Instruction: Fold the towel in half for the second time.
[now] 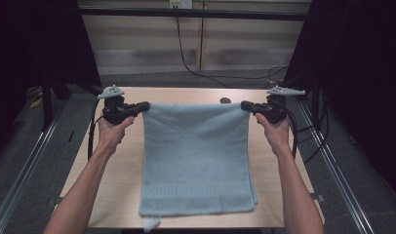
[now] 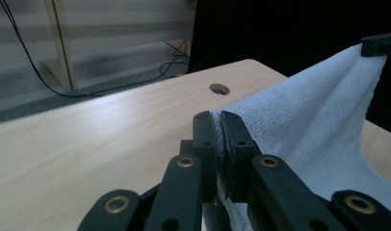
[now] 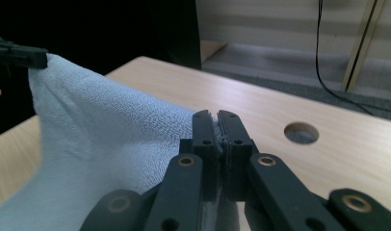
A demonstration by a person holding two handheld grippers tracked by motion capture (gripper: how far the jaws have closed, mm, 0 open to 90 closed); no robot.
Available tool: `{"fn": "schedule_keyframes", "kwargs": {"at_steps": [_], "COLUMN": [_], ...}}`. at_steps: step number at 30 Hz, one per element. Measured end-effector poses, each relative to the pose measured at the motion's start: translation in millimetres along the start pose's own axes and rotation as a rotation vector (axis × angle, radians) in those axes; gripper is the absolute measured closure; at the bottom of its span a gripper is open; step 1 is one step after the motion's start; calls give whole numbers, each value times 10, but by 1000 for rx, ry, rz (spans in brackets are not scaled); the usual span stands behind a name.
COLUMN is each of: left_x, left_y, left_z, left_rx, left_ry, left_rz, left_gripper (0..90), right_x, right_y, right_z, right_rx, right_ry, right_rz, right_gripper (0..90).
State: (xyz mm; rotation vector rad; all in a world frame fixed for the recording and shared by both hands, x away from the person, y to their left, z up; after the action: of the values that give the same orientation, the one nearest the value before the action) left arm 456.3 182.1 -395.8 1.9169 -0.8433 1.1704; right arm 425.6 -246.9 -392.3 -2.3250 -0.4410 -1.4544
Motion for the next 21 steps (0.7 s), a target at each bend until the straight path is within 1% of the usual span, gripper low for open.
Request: {"fn": "schedule_keyframes", "kwargs": {"at_steps": [2,4,6,7,9,10,11,12,13,14,16,17,18,19,20,21], "left_x": [19,-32,-126,-190,-274,-329,-382,-425,-467,-516,-651,-725,-804,-880,-954,-1018], "left_y": [77,143,215,273,367,427,483,540,602,655,730,751,769,793,834,875], "left_z": [-53,-104,-168,-210,-271,-297,-325,-358,-395,-430,-477,-495,-503,-509,-509,-506], "left_rx": [-20,-24,-33,-55,-71,-91,-89,-94,-121,-130,-132,-130,-144,-139,-155,-174], "left_ry": [5,12,12,13,11,3,-10,-16,-18,-21,-48,-63,-80,-93,-113,-133], "left_rz": [22,38,42,38,49,47,64,70,63,61,64,67,44,30,24,29], "left_gripper": [863,863,863,863,863,864,863,863,863,863,862,859,856,852,846,833], "right_x": [57,41,-47,-109,-235,-294,-352,-408,-459,-508,-620,-687,-761,-843,-930,-1019], "right_y": [-14,-54,-104,-126,-178,-207,-243,-284,-324,-357,-419,-449,-477,-501,-528,-556], "right_z": [-52,-132,-226,-275,-384,-434,-487,-541,-593,-640,-719,-749,-772,-791,-804,-814], "right_rx": [11,27,42,45,62,75,78,86,91,95,108,110,112,116,117,118], "right_ry": [27,37,32,25,13,16,12,8,5,3,-11,-27,-42,-55,-65,-78], "right_rz": [2,-8,-28,-39,-48,-49,-52,-60,-70,-78,-77,-87,-91,-90,-92,-91], "right_gripper": [869,869,869,869,869,869,868,869,869,868,868,867,865,862,854,833]}}
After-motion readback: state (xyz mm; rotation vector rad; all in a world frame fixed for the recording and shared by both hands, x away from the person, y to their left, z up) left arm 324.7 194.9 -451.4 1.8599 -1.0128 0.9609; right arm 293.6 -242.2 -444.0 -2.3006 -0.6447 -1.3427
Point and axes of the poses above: each handheld gripper's, and its own axes: z roughly forward along the jaws, x roughly out of its top, y roughly to its right, the point moved 4 cm from there along z, roughly forward along the jaws, and after that the axes turned 10 degrees about -x, right-handed, at the moved point
